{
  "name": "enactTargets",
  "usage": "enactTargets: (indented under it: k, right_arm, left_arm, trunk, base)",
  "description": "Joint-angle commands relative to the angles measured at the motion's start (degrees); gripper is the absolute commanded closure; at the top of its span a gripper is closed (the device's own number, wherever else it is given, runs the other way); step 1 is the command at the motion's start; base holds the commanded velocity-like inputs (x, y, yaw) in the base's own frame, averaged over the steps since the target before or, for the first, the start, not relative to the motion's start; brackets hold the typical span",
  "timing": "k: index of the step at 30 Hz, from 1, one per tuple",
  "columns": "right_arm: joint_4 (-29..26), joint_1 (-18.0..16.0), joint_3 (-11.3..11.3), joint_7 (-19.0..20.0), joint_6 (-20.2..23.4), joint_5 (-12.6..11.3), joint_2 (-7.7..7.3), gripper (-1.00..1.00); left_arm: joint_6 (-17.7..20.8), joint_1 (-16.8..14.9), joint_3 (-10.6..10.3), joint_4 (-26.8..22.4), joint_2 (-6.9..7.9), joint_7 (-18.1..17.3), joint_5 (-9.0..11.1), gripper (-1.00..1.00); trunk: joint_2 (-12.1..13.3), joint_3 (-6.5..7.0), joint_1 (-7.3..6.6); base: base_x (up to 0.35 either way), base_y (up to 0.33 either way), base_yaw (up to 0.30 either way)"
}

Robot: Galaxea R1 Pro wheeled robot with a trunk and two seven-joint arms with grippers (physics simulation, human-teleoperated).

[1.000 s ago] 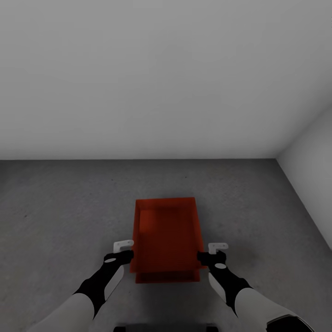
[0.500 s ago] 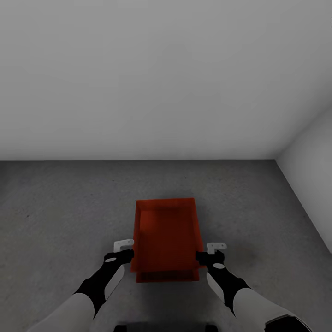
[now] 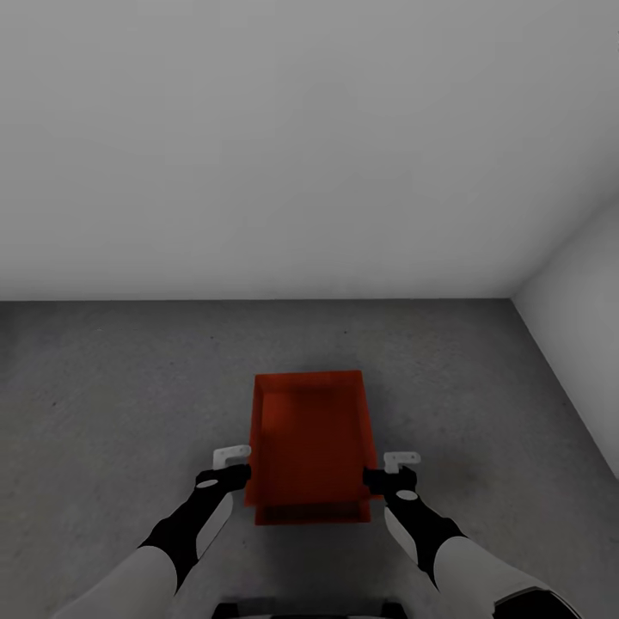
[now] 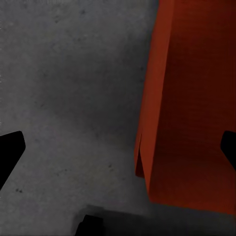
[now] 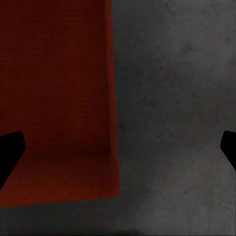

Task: Move the two storage containers from the living room to the garage. In the garage, place one container on the floor and stack the other container on top of it (either order is fine).

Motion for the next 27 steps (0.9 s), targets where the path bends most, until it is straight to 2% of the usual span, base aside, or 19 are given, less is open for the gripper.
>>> enactTargets:
  k: [1,27]
  right_arm:
    - [0.1,0.0,0.5,-0.3,-0.2,-0.7,0.00,-1.00]
    - [0.4,0.0,0.2,-0.1,-0.2,-0.8,-0.03,-1.00]
  left_arm:
    - [0.2,0.0,-0.4,-0.1,0.06,0.5,0.5,-1.00]
    - [0.3,0.0,-0.4,-0.2,-0.11,0.5,0.5,-1.00]
  trunk:
    - [0.4,0.15,-0.22]
    - [10.8,4.82,-5.93]
  base:
    - [0.000,0.000,0.000]
    - [0.000,0.000,0.000]
